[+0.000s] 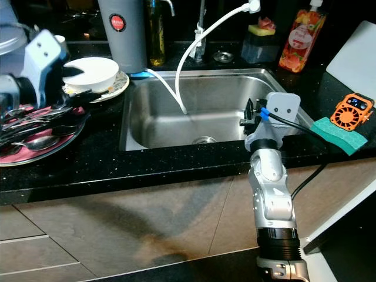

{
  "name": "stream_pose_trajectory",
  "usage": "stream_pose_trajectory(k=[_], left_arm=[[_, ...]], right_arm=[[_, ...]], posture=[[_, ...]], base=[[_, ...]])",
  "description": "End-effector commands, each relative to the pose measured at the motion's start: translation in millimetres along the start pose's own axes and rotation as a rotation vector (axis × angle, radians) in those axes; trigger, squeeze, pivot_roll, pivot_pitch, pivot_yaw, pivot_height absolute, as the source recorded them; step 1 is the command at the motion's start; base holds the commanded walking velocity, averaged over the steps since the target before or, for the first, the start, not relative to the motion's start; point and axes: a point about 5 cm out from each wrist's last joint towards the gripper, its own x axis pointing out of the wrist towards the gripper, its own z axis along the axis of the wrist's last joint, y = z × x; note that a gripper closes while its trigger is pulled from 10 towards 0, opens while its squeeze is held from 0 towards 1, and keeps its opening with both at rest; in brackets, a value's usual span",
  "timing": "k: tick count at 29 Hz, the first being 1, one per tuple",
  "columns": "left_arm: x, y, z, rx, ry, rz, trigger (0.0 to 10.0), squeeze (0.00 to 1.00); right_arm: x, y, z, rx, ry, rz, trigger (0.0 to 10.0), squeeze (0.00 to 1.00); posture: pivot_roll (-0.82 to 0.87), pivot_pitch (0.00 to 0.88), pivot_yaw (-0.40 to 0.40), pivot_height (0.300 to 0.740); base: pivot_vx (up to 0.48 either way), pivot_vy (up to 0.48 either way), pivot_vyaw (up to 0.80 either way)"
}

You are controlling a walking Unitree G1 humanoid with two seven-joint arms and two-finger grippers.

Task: Kitchen organization

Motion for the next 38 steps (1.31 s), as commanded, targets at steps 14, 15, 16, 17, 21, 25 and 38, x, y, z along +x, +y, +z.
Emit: stream_pose_trajectory(k=[14,15,16,17,21,25,38], left_arm=[[4.6,-6.2,-29.6,0.017,0.201,0.031,10.0,0.00],[5.0,-8.3,-32.1,0.010,0.202,0.020,10.0,0.00],[6.3,-11.7,-35.5,-0.001,0.204,0.002,9.6,0.00],[6.6,-12.4,-36.3,-0.003,0.206,0.001,9.6,0.00],[7.1,-12.4,-38.4,-0.005,0.217,0.016,4.4,0.00],[7.4,-7.5,-35.2,-0.025,0.206,0.068,0.0,0.00],[13.6,7.6,16.7,-0.042,-0.070,0.110,10.0,0.00]], right_arm=[[-3.2,-2.0,0.7,-0.005,0.001,-0.018,10.0,0.00],[-3.2,-1.5,0.5,-0.005,0.002,-0.015,10.0,0.00],[-3.2,0.2,0.2,-0.004,0.004,-0.007,10.0,0.00],[-3.2,0.7,0.2,-0.005,0.005,-0.004,10.0,0.00],[-2.3,0.5,0.8,-0.005,0.003,-0.004,10.0,0.00],[-1.0,0.0,1.0,-0.006,0.001,-0.005,10.0,0.00],[0.5,0.1,2.2,-0.007,-0.002,0.000,10.0,0.00]], posture=[[0.03,0.000,0.010,0.740],[0.03,0.000,0.009,0.740],[0.04,0.000,0.007,0.740],[0.04,0.000,0.007,0.740],[0.04,0.000,0.004,0.740],[0.03,0.000,0.003,0.740],[0.03,0.000,-0.007,0.740]], base=[[0.000,0.000,0.00],[0.000,0.000,0.00],[0.000,0.000,0.00],[0.000,0.000,0.00],[0.000,0.000,0.00],[0.000,0.000,0.00],[0.000,0.000,0.00]])
